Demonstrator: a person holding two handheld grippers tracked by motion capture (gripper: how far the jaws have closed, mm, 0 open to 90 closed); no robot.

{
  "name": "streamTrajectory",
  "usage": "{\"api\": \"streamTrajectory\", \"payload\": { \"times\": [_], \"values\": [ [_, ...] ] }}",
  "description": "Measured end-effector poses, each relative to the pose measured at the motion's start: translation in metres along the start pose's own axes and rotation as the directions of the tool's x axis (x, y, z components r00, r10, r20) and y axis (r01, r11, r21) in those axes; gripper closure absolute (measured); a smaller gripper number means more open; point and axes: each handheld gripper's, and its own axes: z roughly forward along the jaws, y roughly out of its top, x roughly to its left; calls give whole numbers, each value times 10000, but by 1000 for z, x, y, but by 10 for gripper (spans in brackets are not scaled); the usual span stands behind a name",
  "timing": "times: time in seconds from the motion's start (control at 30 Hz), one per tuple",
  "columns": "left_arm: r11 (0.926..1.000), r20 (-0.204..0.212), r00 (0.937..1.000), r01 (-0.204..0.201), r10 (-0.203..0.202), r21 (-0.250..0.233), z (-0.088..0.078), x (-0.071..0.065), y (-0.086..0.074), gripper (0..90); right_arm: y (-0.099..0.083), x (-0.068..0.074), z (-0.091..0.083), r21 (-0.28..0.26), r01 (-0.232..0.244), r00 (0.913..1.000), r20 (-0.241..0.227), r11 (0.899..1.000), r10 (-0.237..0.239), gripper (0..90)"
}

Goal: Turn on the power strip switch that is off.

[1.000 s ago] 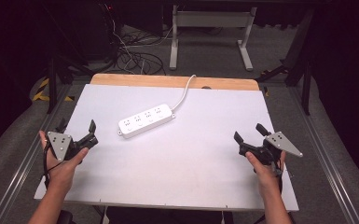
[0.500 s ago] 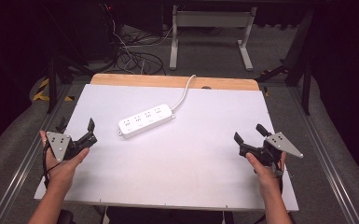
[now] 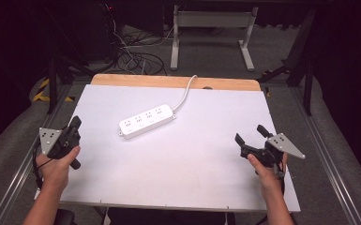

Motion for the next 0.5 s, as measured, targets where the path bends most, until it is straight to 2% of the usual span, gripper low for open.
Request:
{"api": "streamTrajectory", "payload": {
  "times": [0.07, 0.1, 0.23, 0.33, 0.37, 0.43, 0.47, 0.5],
  "values": [
    [9993, 135, 9993, 361, -360, -98, 0, 5, 9, 900, -1, -1, 0, 24, -52, 10000, 6, 10000, 52, 77],
    [9993, 135, 9993, 361, -360, -98, 0, 5, 9, 900, -1, -1, 0, 31, -54, 10000, 1, 10000, 54, 78],
    [9996, 134, 9998, 114, -110, -271, -11, 25, 46, 900, 0, -1, 0, -16, -69, 10000, -35, 10000, 69, 80],
    [9978, 250, 9997, -16, 33, -669, -26, 37, 84, 900, 0, -1, 1, 21, -112, 9999, -61, 9999, 112, 82],
    [9970, 311, 9994, -147, 171, -753, -28, 39, 93, 900, -1, -1, 1, 35, -79, 9999, -64, 10000, 80, 83],
    [9951, 421, 9966, -682, 713, -713, -33, 39, 118, 900, -1, 0, 2, 52, -63, 10000, -61, 10000, 64, 84],
    [9951, 421, 9966, -682, 713, -713, -33, 39, 118, 900, 0, 0, 2, 67, -43, 10000, -73, 10000, 44, 85],
    [9927, 589, 9925, -1036, 1073, -612, -33, 35, 132, 900, 0, 1, 3, 84, -42, 10000, -89, 10000, 42, 85]
  ]
}}
